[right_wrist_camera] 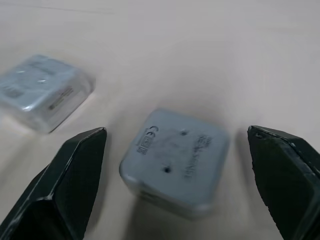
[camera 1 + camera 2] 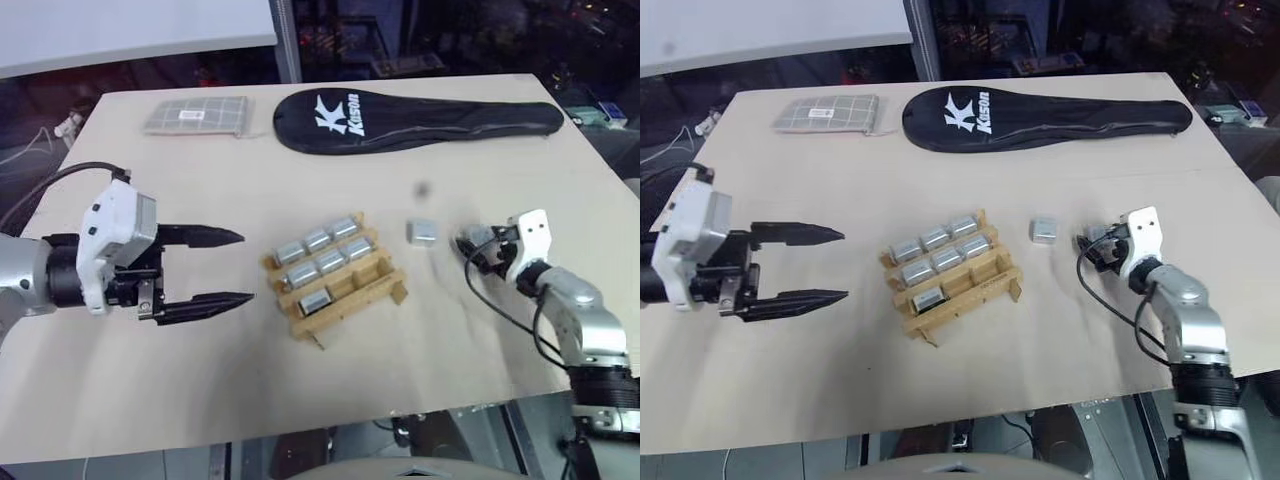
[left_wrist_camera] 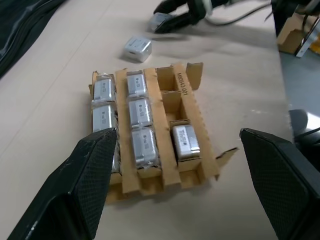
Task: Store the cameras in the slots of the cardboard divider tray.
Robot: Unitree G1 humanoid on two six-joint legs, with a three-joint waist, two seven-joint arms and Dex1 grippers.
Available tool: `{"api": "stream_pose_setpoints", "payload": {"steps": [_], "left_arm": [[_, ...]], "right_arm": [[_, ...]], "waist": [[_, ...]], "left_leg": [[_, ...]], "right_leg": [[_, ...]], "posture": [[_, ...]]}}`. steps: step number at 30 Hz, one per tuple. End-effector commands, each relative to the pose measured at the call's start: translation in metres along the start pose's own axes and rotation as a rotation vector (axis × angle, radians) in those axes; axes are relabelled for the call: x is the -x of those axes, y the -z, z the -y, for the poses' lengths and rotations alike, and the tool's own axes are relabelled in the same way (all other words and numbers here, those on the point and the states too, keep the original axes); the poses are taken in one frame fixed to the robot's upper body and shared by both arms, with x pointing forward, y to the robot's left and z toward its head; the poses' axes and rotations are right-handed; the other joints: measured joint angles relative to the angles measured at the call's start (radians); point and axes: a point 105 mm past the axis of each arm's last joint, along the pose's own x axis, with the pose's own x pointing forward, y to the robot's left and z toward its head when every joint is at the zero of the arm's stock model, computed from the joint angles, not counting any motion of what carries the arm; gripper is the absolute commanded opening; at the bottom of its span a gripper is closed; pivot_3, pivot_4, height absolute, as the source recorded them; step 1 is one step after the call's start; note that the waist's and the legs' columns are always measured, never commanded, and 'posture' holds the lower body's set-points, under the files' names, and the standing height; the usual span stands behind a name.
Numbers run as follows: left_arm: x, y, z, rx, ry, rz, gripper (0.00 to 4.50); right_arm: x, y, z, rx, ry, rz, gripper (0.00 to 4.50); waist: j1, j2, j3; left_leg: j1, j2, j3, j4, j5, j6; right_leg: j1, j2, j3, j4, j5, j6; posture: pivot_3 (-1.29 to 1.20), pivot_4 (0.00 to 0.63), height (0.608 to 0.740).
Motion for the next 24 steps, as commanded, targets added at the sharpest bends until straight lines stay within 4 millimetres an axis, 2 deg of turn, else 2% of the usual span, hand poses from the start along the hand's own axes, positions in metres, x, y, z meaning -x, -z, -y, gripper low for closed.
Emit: {"api": "stream_pose_setpoints", "payload": {"steps": [1,5,9,10,11,13,17,20,22,24], "left_arm": [[-0.002,-0.011,0.004,-0.045,0.018,0.008,4.1],[-0.002,-0.013,0.003,-0.042,0.02,0.016,4.1],[-0.005,-0.015,-0.001,-0.039,0.012,0.043,4.22],[-0.007,-0.015,-0.002,-0.038,0.011,0.048,4.22],[-0.008,-0.015,-0.003,-0.037,0.01,0.05,4.22],[-0.015,-0.015,-0.002,-0.026,0.029,0.071,4.22],[-0.041,-0.019,-0.006,0.053,0.014,0.204,4.22],[-0.058,-0.02,-0.015,0.129,-0.046,0.274,4.22],[-0.073,-0.018,-0.022,0.195,-0.088,0.311,4.22],[-0.089,-0.019,-0.027,0.268,-0.084,0.342,4.22]], "right_arm": [[-0.003,-0.005,-0.002,0.026,0.06,0.02,4.5],[0.001,0.003,0.001,0.015,0.119,-0.005,4.5],[0.006,0.005,0.001,0.034,0.132,0.0,2.71],[0.006,0.003,0.002,0.051,0.13,0.012,2.14],[0.006,0.001,0.003,0.063,0.128,0.021,2.0],[0.006,-0.016,0.0,0.164,0.085,0.077,2.01],[0.011,-0.063,-0.038,0.455,-0.167,0.252,2.01],[0.015,-0.08,-0.062,0.625,-0.286,0.341,2.01],[0.023,-0.093,-0.095,0.825,-0.436,0.443,2.01],[0.033,-0.096,-0.131,1.062,-0.622,0.533,2.01]], "waist": [[-0.002,0.0,0.0],[-0.004,0.0,0.0],[-0.001,-0.001,0.0],[-0.002,-0.001,0.0],[-0.002,-0.001,0.0],[-0.003,0.0,0.0],[-0.001,0.001,0.001],[-0.009,0.0,0.0],[-0.01,0.0,0.0],[-0.011,0.0,0.001]], "left_leg": [[0.0,0.0,0.0,0.0,0.0,0.0],[0.001,0.0,0.0,0.0,0.0,0.0],[0.001,-0.001,0.0,0.0,0.0,0.0],[0.001,-0.001,0.0,0.0,0.0,0.0],[0.001,-0.001,0.0,0.0,0.0,0.0],[0.001,-0.001,0.0,0.0,0.0,0.0],[0.001,-0.001,0.0,0.0,0.0,0.0],[0.001,-0.001,-0.001,0.0,0.0,0.0],[0.001,-0.001,-0.001,0.0,0.0,0.0],[0.001,-0.001,-0.001,0.001,0.0,0.0]], "right_leg": [[0.0,0.0,0.0,0.0,0.0,0.0],[0.001,0.0,0.0,0.0,0.0,0.0],[0.001,0.0,0.0,0.0,0.0,0.0],[0.001,0.0,0.0,0.0,0.0,0.0],[0.001,0.0,0.0,0.0,0.0,0.0],[0.001,0.0,0.0,0.0,0.0,0.0],[0.001,0.0,0.001,0.0,0.0,0.0],[0.001,0.001,0.001,0.0,0.003,0.003],[0.001,0.001,0.001,0.001,0.005,0.001],[0.001,0.001,0.001,0.001,0.005,0.001]], "posture": [[0.0,0.15,0.74],[0.0,0.15,0.74],[0.0,0.15,0.74],[0.0,0.15,0.74],[0.0,0.15,0.74],[0.0,0.15,0.74],[0.0,0.15,0.74],[0.0,0.15,0.74],[0.0,0.15,0.74],[0.0,0.15,0.74]]}}
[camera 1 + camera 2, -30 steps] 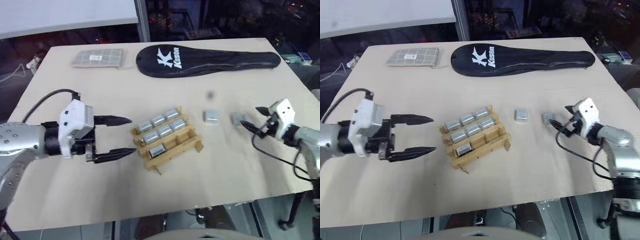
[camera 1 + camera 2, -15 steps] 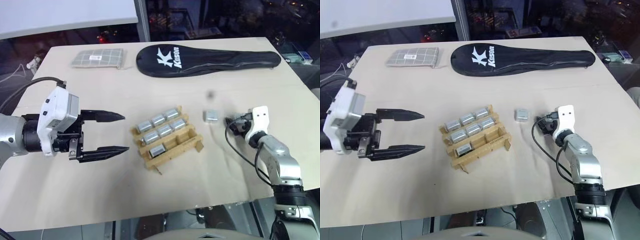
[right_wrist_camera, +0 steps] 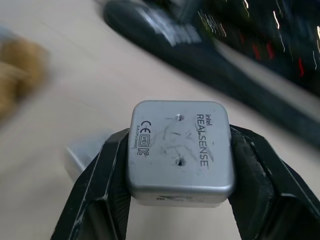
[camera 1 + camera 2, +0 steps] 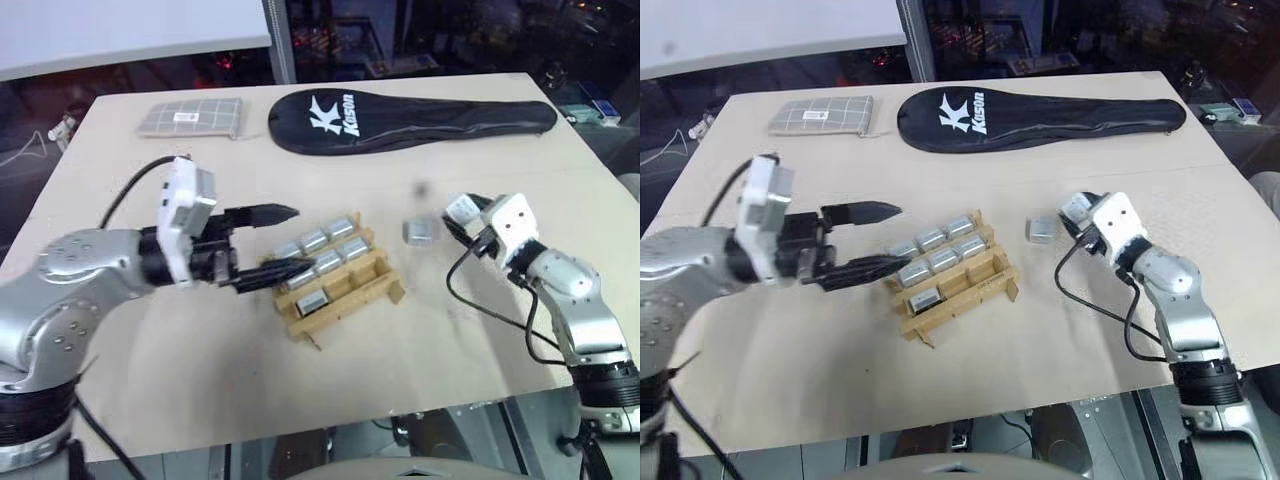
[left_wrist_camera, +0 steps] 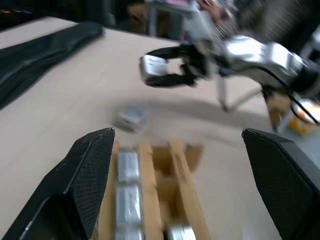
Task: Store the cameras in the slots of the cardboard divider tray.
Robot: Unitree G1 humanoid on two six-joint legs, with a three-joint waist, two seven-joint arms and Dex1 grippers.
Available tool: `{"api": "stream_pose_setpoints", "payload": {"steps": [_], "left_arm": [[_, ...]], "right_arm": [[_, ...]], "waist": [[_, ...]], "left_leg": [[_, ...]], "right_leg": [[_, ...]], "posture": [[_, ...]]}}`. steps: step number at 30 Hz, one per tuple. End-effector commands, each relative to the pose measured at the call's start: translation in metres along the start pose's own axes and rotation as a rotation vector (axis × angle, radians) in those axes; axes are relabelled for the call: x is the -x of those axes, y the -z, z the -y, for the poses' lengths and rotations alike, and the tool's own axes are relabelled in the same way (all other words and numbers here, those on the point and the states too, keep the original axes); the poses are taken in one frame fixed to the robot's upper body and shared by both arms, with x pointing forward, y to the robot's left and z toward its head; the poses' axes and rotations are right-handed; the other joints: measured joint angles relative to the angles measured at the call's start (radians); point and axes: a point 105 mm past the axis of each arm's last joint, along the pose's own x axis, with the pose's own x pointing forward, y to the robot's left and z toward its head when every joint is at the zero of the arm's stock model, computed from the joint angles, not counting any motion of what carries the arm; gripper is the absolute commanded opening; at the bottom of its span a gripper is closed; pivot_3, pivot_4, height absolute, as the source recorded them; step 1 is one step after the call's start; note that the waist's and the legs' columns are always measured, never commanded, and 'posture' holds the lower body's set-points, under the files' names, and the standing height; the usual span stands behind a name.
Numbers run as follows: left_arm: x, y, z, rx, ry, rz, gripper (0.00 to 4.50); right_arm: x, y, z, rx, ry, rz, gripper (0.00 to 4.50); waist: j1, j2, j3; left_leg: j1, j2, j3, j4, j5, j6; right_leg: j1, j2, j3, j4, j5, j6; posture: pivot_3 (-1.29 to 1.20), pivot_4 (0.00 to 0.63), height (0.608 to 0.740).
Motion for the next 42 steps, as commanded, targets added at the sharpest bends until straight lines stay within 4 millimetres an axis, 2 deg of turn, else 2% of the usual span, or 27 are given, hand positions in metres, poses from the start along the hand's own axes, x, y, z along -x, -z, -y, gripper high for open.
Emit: {"api": "stream_pose_setpoints", "payload": {"steps": [1,5,7,15,19,20,22,26,27,31,32,34,35,37,42], "left_arm": [[-0.022,0.004,-0.006,0.1,-0.019,0.018,4.22],[-0.042,0.008,-0.007,0.192,0.004,0.002,4.22],[-0.047,0.008,0.002,0.207,0.073,-0.013,4.22],[-0.049,0.008,0.01,0.24,0.131,-0.032,4.22],[-0.048,0.01,0.007,0.248,0.123,-0.041,4.22],[-0.048,0.009,0.007,0.251,0.127,-0.039,3.69],[-0.049,0.008,0.007,0.246,0.126,-0.029,2.98],[-0.052,0.008,0.009,0.249,0.138,-0.021,1.05],[-0.052,0.008,0.009,0.246,0.137,-0.022,0.79],[-0.053,0.008,0.008,0.253,0.14,-0.017,0.77],[-0.053,0.01,0.009,0.251,0.14,-0.02,0.77],[-0.053,0.013,0.012,0.252,0.151,-0.017,0.77],[-0.052,0.015,0.014,0.25,0.156,-0.015,0.77],[-0.048,0.019,0.016,0.227,0.142,-0.01,0.77],[-0.036,0.033,0.014,0.041,0.017,0.037,0.77]], "right_arm": [[-0.013,-0.063,-0.037,0.401,-0.282,0.267,2.01],[-0.024,-0.08,-0.053,0.543,-0.36,0.369,2.01],[-0.031,-0.089,-0.057,0.573,-0.36,0.413,2.01],[-0.042,-0.1,-0.063,0.632,-0.369,0.479,2.01],[-0.045,-0.104,-0.063,0.644,-0.365,0.495,2.01],[-0.045,-0.104,-0.063,0.644,-0.367,0.496,2.01],[-0.045,-0.103,-0.064,0.645,-0.374,0.496,2.01],[-0.044,-0.103,-0.065,0.645,-0.378,0.495,2.01],[-0.043,-0.103,-0.065,0.644,-0.38,0.492,2.01],[-0.037,-0.094,-0.068,0.573,-0.442,0.434,2.01],[-0.034,-0.092,-0.069,0.544,-0.456,0.423,2.81],[-0.029,-0.091,-0.069,0.433,-0.459,0.404,3.31],[-0.027,-0.09,-0.067,0.377,-0.45,0.388,3.87],[-0.015,-0.082,-0.061,0.22,-0.44,0.334,4.45],[0.034,-0.056,-0.044,-0.177,-0.4,0.159,4.45]], "waist": [[-0.002,-0.001,0.0],[-0.005,-0.002,0.0],[-0.005,-0.003,0.0],[-0.005,-0.003,0.0],[-0.006,-0.003,0.0],[-0.006,-0.003,0.0],[-0.006,-0.003,0.0],[-0.006,-0.003,0.0],[-0.006,-0.003,0.0],[-0.005,-0.003,0.0],[-0.005,-0.003,0.0],[-0.004,-0.003,0.0],[-0.003,-0.003,0.0],[-0.003,-0.003,0.0],[0.013,-0.003,0.0]], "left_leg": [[0.0,0.0,0.0,0.0,0.0,0.0],[-0.001,0.0,-0.001,0.001,0.0,0.0],[-0.001,0.0,-0.001,0.001,0.0,0.0],[-0.001,0.0,-0.003,0.001,0.0,-0.001],[-0.001,0.0,-0.003,0.001,0.001,-0.001],[-0.001,0.0,-0.003,0.001,0.001,-0.001],[-0.001,0.0,-0.003,0.001,0.001,-0.001],[-0.001,0.0,-0.003,0.001,0.001,-0.001],[-0.001,0.0,-0.003,0.001,0.001,-0.001],[-0.001,0.0,-0.003,0.001,0.001,-0.001],[-0.001,0.0,-0.003,0.001,0.001,-0.001],[-0.001,0.0,-0.003,0.001,0.001,-0.001],[-0.001,0.0,-0.004,0.001,0.001,-0.001],[-0.001,0.0,-0.004,0.001,0.001,-0.001],[-0.001,0.0,-0.003,0.001,0.0,0.0]], "right_leg": [[0.0,0.0,0.0,0.0,0.0,0.0],[0.0,0.0,-0.001,0.0,0.0,0.0],[0.0,0.0,-0.001,0.0,0.0,-0.001],[0.0,-0.001,0.0,0.0,0.0,-0.001],[0.0,-0.001,0.0,0.0,0.0,-0.001],[0.0,-0.001,0.0,0.0,0.0,-0.001],[0.0,-0.001,0.0,0.0,0.0,-0.001],[0.0,-0.001,0.0,0.0,0.0,-0.001],[0.0,-0.001,0.0,0.0,0.0,-0.001],[0.0,-0.001,0.0,0.0,0.0,-0.001],[0.0,-0.001,0.0,0.0,0.0,-0.001],[0.0,-0.001,0.0,0.0,0.0,-0.001],[0.0,-0.001,0.0,0.0,0.0,-0.001],[0.0,-0.001,0.0,0.0,0.0,-0.001],[0.0,-0.002,0.001,-0.001,-0.002,-0.005]], "posture": [[0.0,0.15,0.74],[0.0,0.15,0.74],[0.0,0.15,0.74],[0.0,0.15,0.74],[0.0,0.15,0.74],[0.0,0.15,0.74],[0.0,0.15,0.74],[0.0,0.15,0.74],[0.0,0.15,0.74],[0.0,0.15,0.74],[0.0,0.15,0.74],[0.0,0.15,0.74],[0.0,0.15,0.74],[0.0,0.15,0.74],[0.0,0.15,0.74]]}}
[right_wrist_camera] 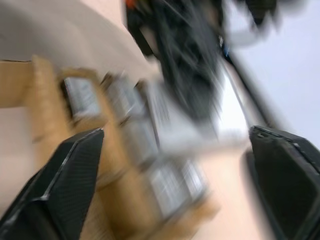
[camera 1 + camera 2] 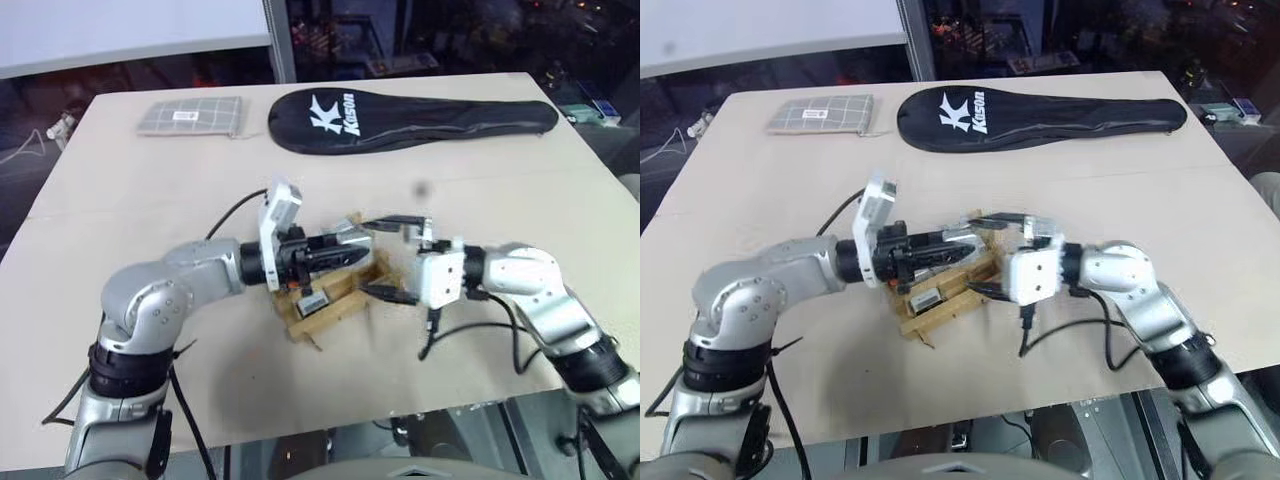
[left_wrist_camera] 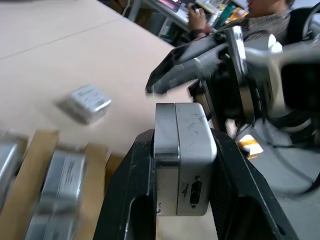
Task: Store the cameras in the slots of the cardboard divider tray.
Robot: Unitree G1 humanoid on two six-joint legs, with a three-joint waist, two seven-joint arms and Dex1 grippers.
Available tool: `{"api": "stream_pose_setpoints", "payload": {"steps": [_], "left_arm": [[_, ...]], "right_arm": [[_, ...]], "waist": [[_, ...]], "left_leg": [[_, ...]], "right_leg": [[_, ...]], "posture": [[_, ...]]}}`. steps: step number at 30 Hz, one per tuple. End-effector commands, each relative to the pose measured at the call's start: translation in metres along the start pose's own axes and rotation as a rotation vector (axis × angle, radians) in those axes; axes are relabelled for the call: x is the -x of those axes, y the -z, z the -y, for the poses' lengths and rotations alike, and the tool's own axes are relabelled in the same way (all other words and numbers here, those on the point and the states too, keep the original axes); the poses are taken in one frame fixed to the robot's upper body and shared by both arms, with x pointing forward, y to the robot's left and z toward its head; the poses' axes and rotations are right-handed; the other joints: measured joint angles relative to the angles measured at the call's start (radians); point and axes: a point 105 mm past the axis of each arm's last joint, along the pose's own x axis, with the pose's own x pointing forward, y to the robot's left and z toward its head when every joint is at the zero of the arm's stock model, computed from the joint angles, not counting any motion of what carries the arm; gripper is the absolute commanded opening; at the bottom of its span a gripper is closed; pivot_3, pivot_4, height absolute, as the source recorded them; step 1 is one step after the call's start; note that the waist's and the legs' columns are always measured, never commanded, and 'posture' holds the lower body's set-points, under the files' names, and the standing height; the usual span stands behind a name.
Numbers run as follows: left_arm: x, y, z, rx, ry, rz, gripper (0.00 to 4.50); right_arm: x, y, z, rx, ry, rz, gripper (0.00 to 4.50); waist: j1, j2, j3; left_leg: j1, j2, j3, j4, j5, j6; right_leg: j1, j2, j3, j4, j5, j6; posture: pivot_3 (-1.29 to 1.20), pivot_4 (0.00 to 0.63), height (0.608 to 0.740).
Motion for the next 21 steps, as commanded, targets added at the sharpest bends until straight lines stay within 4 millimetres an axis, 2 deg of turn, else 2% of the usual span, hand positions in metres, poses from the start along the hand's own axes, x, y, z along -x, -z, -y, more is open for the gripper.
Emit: {"api": "stream_pose_setpoints", "payload": {"steps": [1,4,7,9,12,15,21], "left_arm": [[0.007,-0.004,0.007,-0.199,-0.067,0.098,0.77],[0.01,0.011,0.014,-0.259,-0.099,0.119,0.77],[0.01,0.037,0.015,-0.327,-0.128,0.08,0.77],[0.009,0.047,0.016,-0.3,-0.134,0.097,0.77],[0.004,0.056,0.01,-0.31,-0.133,0.106,0.77],[0.001,0.053,0.0,-0.308,-0.167,0.152,0.77],[-0.005,0.055,-0.014,-0.337,-0.168,0.131,0.77]], "right_arm": [[0.043,-0.007,0.008,-0.243,0.097,-0.01,4.45],[0.073,-0.001,0.005,-0.386,0.142,-0.071,4.45],[0.105,0.007,-0.002,-0.499,0.158,-0.124,4.45],[0.116,0.007,-0.009,-0.562,0.155,-0.128,4.45],[0.122,0.004,-0.024,-0.646,0.108,-0.115,4.45],[0.124,0.005,-0.035,-0.696,0.071,-0.127,4.45],[0.122,0.005,-0.033,-0.67,0.1,-0.121,4.45]], "waist": [[0.005,0.0,0.0],[0.007,-0.001,0.0],[0.008,-0.001,-0.001],[0.006,-0.001,-0.002],[0.007,-0.002,-0.002],[0.008,-0.002,-0.002],[0.008,-0.002,-0.003]], "left_leg": [[0.0,0.0,0.0,0.0,0.0,0.0],[0.0,0.0,0.002,0.0,0.0,0.0],[0.002,0.0,0.003,0.001,0.0,0.0],[0.003,0.0,0.004,0.0,0.0,0.001],[0.003,0.0,0.003,0.001,0.0,0.001],[0.003,0.0,0.003,0.001,0.0,0.001],[0.003,0.0,0.003,0.002,0.0,0.001]], "right_leg": [[0.0,0.0,0.0,0.0,0.0,0.0],[0.001,-0.001,0.0,-0.001,0.0,0.0],[0.002,0.0,0.0,0.0,-0.002,0.003],[0.004,0.0,0.0,0.0,-0.003,0.004],[0.004,0.001,0.0,0.0,-0.003,0.004],[0.004,0.001,-0.001,0.0,-0.003,0.004],[0.004,0.001,0.0,0.0,-0.003,0.004]], "posture": [[0.0,0.15,0.74],[0.0,0.15,0.74],[0.0,0.15,0.74],[0.0,0.15,0.74],[0.0,0.15,0.74],[0.0,0.15,0.74],[0.0,0.15,0.74]]}}
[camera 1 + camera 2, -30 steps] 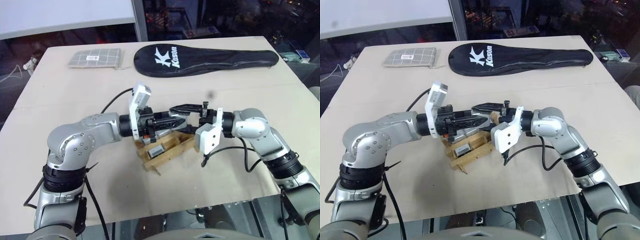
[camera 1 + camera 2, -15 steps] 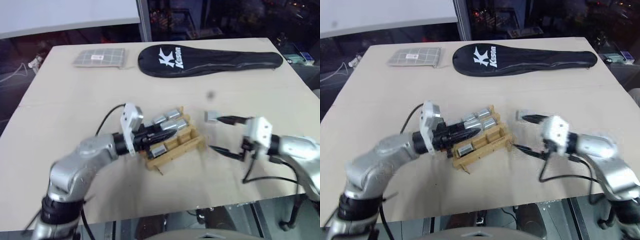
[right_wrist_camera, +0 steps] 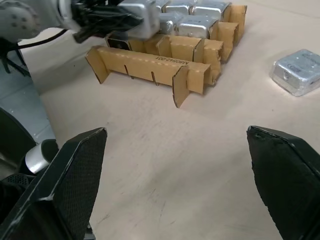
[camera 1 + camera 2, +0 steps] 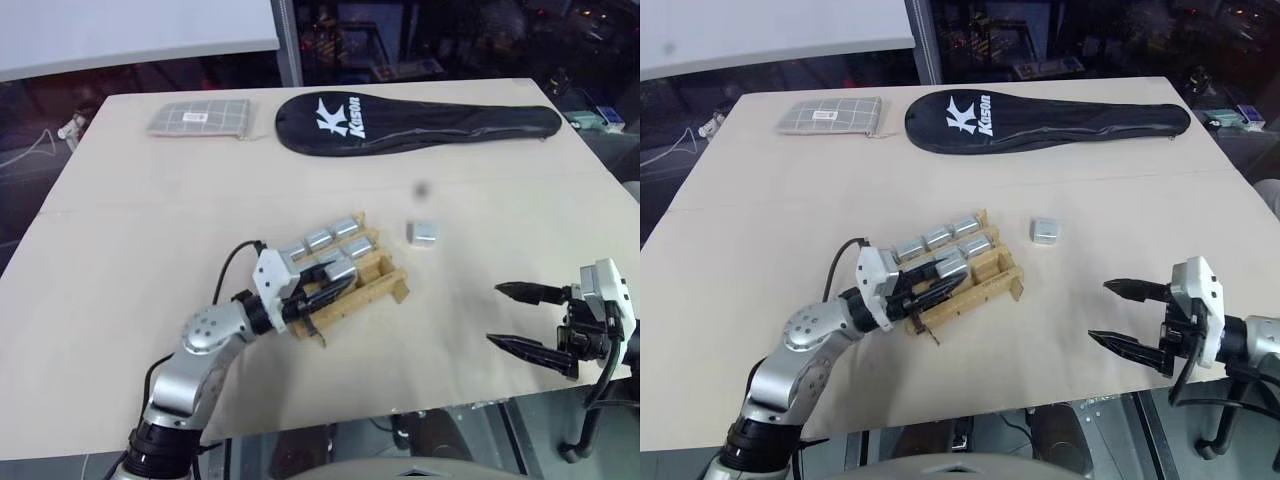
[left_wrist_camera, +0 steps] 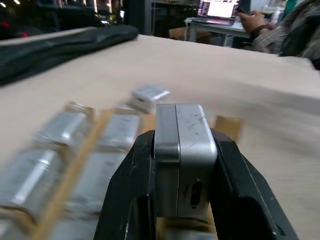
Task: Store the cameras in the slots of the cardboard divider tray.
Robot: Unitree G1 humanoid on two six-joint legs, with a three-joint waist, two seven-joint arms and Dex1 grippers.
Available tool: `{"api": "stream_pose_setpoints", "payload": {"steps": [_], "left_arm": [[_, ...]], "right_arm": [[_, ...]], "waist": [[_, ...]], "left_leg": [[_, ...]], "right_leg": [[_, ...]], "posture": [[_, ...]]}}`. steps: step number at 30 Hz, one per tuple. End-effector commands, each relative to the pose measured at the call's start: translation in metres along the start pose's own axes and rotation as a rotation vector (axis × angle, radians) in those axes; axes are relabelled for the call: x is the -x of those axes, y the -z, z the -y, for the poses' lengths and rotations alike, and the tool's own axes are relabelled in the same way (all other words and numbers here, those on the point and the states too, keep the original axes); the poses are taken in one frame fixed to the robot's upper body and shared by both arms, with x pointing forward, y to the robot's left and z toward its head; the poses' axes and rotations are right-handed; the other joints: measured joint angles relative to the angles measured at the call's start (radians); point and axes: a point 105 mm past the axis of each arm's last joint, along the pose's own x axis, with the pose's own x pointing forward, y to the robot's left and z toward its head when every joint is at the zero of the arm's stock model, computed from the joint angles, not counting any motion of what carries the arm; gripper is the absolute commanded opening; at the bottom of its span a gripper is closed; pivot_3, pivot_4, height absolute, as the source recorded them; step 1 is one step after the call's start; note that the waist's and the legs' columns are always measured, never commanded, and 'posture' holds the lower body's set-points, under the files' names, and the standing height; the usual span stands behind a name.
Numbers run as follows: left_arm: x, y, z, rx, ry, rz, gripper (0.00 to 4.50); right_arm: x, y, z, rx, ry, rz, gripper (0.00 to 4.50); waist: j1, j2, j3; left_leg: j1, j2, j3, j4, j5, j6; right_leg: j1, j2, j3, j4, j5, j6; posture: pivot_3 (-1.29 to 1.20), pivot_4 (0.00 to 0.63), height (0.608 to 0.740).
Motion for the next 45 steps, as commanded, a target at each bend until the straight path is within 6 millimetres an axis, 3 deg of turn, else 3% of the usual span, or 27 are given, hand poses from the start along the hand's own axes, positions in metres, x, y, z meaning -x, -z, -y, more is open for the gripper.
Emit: {"api": "stream_pose_setpoints", "payload": {"steps": [1,14,21,30,45], "left_arm": [[-0.003,0.001,-0.002,-0.008,0.023,-0.012,0.77],[-0.005,0.015,0.006,-0.063,0.165,-0.093,0.77],[-0.002,0.016,0.0,-0.053,0.119,-0.091,0.77],[-0.001,0.019,0.017,-0.022,0.181,-0.101,0.77],[-0.003,0.031,0.012,0.011,0.139,-0.134,0.77]], "right_arm": [[-0.001,-0.01,-0.002,0.073,0.003,0.012,4.45],[-0.001,-0.008,-0.001,0.105,0.046,0.015,4.45],[0.0,-0.008,0.001,0.108,0.05,0.006,4.45],[-0.001,-0.009,0.003,0.119,0.054,0.008,4.45],[-0.004,-0.009,0.004,0.128,0.054,0.009,4.45]], "waist": [[0.0,0.0,0.0],[0.0,0.001,-0.001],[0.0,0.002,-0.003],[0.001,0.002,-0.004],[0.002,0.007,-0.012]], "left_leg": [[0.0,0.0,0.0,0.0,0.0,0.0],[0.0,0.0,0.0,0.0,0.0,0.0],[0.001,0.0,-0.001,0.0,0.0,0.0],[0.001,0.0,-0.001,0.0,0.0,0.0],[0.003,0.0,-0.001,0.0,0.0,0.0]], "right_leg": [[0.0,0.0,0.0,0.0,0.0,0.0],[0.001,0.0,-0.001,0.0,0.0,0.0],[0.001,0.0,-0.001,0.0,0.0,0.0],[0.001,0.0,-0.001,0.0,0.0,0.0],[0.003,0.0,-0.001,0.0,0.0,0.0]], "posture": [[0.0,0.15,0.74],[0.0,0.15,0.74],[0.0,0.15,0.74],[0.0,0.15,0.74],[0.0,0.15,0.74]]}}
